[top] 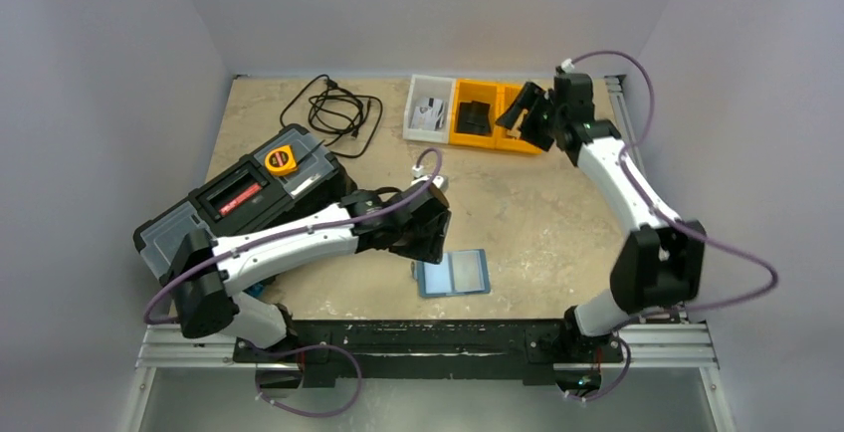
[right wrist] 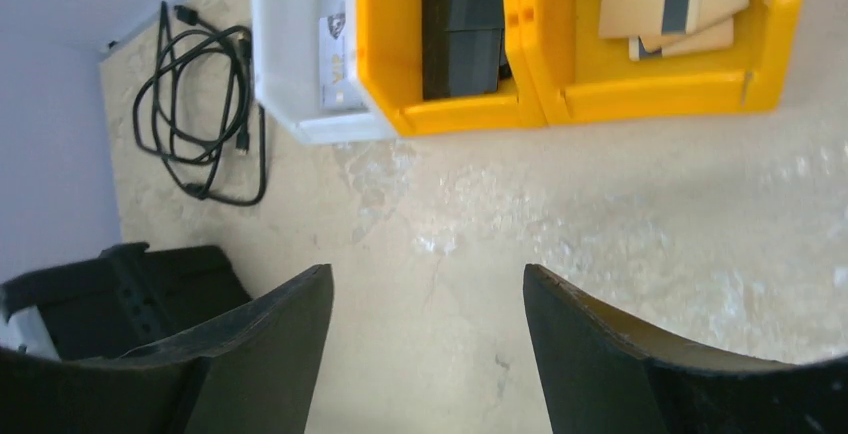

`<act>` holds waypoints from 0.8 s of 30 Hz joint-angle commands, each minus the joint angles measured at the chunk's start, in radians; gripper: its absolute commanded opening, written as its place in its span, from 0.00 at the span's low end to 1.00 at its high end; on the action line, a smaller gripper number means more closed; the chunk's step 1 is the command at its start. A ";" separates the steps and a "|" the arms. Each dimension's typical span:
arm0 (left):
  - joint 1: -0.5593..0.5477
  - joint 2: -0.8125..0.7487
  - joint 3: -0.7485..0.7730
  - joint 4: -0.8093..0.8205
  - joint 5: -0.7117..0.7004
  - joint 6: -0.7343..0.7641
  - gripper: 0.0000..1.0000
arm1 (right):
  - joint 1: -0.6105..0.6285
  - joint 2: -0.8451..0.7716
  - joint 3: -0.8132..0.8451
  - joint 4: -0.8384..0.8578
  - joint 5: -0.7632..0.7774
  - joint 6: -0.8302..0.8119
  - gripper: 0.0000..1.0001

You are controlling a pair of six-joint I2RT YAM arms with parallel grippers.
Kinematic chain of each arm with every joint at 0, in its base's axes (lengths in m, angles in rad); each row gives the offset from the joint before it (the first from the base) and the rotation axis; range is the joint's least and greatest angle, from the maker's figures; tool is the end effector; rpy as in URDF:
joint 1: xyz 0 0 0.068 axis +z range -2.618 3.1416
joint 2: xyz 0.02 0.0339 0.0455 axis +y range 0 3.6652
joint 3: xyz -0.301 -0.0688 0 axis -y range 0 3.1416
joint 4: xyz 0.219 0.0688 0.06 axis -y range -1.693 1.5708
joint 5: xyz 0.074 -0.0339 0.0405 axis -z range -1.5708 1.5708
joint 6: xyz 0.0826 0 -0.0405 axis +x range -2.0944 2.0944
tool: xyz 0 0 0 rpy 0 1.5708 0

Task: Take the credit cards out of the card holder
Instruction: Place the credit card in the storage box, then remove the credit card from the card holder.

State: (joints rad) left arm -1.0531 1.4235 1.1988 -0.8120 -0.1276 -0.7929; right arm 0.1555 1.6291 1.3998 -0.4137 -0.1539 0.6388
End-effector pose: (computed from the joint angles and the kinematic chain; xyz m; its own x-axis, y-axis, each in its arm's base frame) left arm 0.1487 -0.2399 0.2867 -0.8901 0.1351 -0.4353 0.2789 0.9168 -0.2858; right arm 0.3823 0.0728 0.3293 -0.6391 0.4962 -0.5877 0.1330 0.8239 0.5510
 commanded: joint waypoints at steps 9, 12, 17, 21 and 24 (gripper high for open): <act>-0.112 0.349 0.198 0.134 -0.011 -0.008 0.54 | 0.015 -0.563 -0.626 0.037 -0.057 0.071 0.69; -0.122 0.415 0.216 0.151 -0.010 -0.021 0.52 | 0.016 -0.609 -0.676 0.015 -0.053 0.065 0.68; -0.143 0.501 0.269 0.119 -0.048 -0.025 0.51 | 0.015 -0.646 -0.719 -0.007 -0.048 0.048 0.68; -0.156 0.550 0.312 0.091 -0.074 -0.007 0.51 | 0.016 -0.678 -0.742 -0.018 -0.041 0.044 0.68; -0.165 0.577 0.335 0.080 -0.082 0.008 0.50 | 0.015 -0.691 -0.760 -0.017 -0.028 0.050 0.68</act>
State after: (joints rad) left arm -1.2026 1.9781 1.4704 -0.7147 -0.1692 -0.8005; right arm 0.1688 0.9668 0.6598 -0.4274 -0.1993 0.6956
